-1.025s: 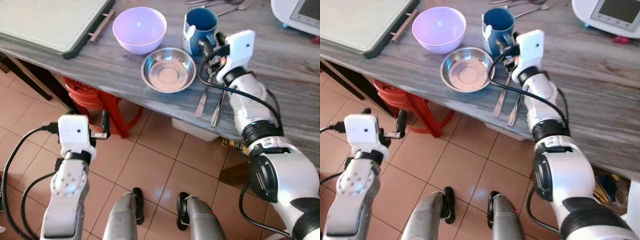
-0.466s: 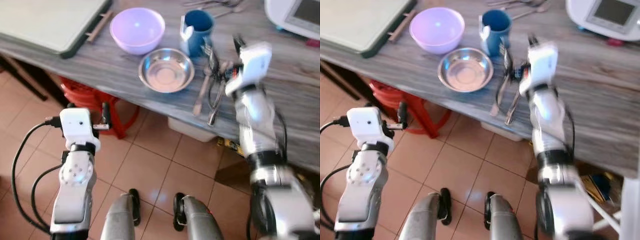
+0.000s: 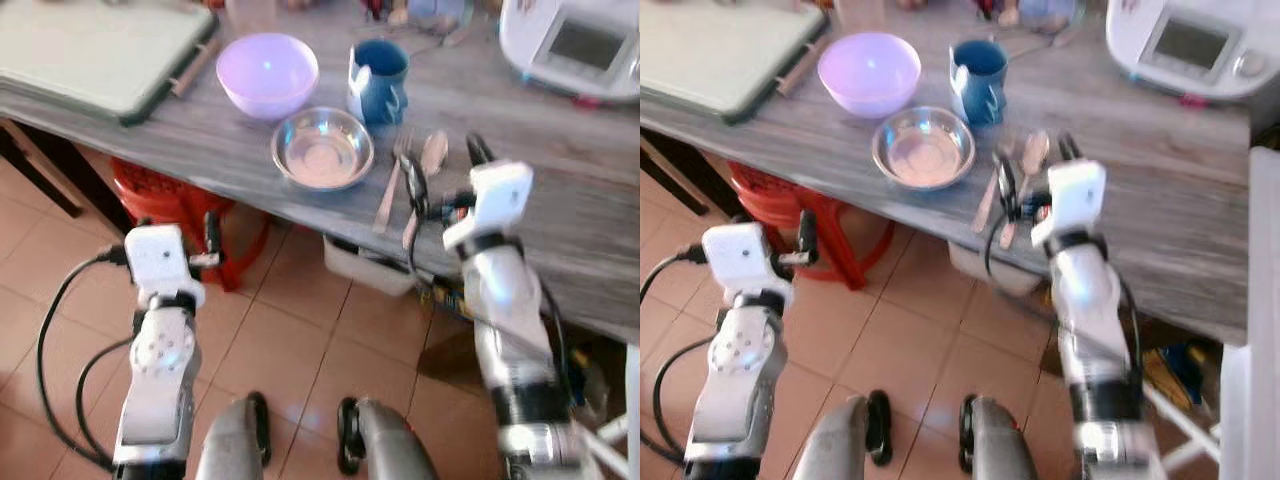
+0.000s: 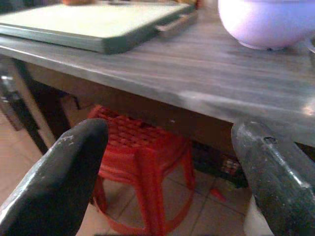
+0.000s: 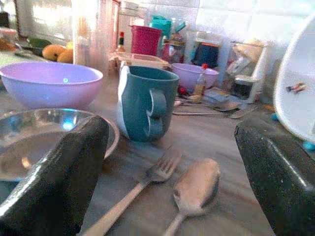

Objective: Setting the table

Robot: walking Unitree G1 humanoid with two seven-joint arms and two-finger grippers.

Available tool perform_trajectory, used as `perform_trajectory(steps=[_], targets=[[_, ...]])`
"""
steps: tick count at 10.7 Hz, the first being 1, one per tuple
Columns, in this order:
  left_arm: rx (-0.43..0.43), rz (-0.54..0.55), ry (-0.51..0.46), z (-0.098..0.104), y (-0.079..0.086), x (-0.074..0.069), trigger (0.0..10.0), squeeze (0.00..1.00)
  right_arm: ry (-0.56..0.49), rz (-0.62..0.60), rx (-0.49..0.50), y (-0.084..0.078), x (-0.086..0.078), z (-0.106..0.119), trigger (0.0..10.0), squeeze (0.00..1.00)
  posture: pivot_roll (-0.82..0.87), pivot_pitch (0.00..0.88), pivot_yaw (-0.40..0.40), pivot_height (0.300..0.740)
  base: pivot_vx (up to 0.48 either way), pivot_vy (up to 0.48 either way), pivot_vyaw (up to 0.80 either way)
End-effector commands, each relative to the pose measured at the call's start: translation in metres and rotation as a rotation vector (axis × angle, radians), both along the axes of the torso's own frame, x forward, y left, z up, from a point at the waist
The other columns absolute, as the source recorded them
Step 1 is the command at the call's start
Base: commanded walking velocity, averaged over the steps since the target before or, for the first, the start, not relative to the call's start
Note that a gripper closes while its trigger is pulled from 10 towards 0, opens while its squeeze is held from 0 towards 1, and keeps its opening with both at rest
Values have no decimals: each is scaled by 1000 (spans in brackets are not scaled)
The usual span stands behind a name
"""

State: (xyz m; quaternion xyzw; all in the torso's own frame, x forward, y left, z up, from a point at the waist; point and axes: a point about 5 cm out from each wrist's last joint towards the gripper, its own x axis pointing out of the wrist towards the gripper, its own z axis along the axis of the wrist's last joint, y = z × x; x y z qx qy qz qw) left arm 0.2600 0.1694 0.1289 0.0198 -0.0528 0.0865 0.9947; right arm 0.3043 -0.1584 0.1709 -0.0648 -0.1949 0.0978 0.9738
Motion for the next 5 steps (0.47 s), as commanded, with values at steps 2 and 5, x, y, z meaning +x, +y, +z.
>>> perform_trajectory(steps=[2, 5], targets=[[21, 23, 38, -17, 7, -5, 10000, 0, 58, -79, -38, -3, -17, -15, 10000, 0, -1, 45, -30, 740, 0, 0, 0], [16, -5, 37, -22, -1, -3, 10000, 0, 66, -79, -70, 0, -22, -22, 10000, 0, -12, 9, -28, 740, 86, 135, 704]])
